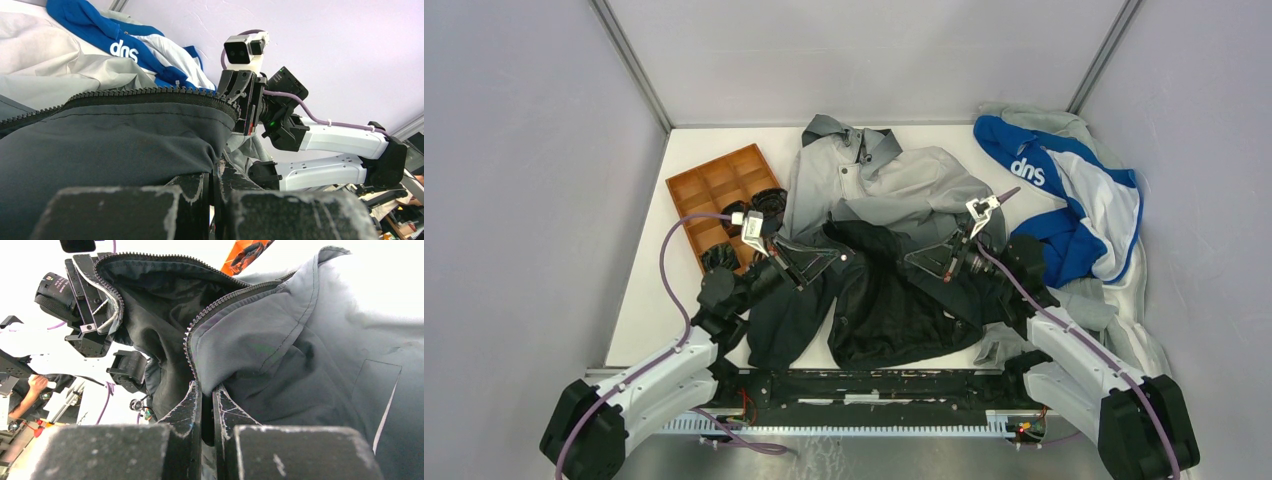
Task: Zip up the jacket
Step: Insert the zipper into the jacket.
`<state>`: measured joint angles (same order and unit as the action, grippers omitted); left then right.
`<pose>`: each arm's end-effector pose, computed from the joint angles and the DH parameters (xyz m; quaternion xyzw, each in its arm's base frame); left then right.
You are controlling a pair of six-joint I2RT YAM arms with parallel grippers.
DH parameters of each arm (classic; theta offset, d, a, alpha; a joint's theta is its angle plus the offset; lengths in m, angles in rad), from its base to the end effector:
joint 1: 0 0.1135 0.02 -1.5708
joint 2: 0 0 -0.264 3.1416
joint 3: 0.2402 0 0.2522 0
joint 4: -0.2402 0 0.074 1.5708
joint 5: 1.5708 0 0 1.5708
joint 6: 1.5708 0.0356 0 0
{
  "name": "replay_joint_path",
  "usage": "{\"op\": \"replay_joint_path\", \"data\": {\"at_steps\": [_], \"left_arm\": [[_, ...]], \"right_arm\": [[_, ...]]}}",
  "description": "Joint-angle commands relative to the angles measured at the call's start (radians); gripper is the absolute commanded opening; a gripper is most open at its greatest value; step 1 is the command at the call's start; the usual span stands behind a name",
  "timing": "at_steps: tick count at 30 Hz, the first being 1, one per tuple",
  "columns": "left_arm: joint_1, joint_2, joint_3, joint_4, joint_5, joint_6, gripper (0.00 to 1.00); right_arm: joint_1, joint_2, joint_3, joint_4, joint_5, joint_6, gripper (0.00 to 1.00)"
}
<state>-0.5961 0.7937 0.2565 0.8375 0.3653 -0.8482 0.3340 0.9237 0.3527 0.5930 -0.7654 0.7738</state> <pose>0.1406 -0.1107 0.2596 0.0717 0.5973 -0.6041 0.5227 0.1799 0.0885 0.2444 -0.1190 0.6913 0.5709 0.4266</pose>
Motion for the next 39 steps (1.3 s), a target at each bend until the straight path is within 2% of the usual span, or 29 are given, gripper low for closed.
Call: {"op": "replay_joint_path", "data": {"at_steps": [1,25,39], "left_arm": [[-0.003,0.005,0.009,0.09,-0.025,-0.025,0.02],[-0.002,0.037,0.009,0.135,-0.026,-0.028,0.02],[-0.006,0.125,0.034,0.269,-0.02,-0.019,0.02]], "right_arm": [[0.01,-0.011,-0.007,0.086,0.008,0.03,0.0],[0.038,0.025,-0.015,0.164,0.015,0.056,0.0],[0.074,0.095,0.018,0.323,0.036,0.117,0.0]]}}
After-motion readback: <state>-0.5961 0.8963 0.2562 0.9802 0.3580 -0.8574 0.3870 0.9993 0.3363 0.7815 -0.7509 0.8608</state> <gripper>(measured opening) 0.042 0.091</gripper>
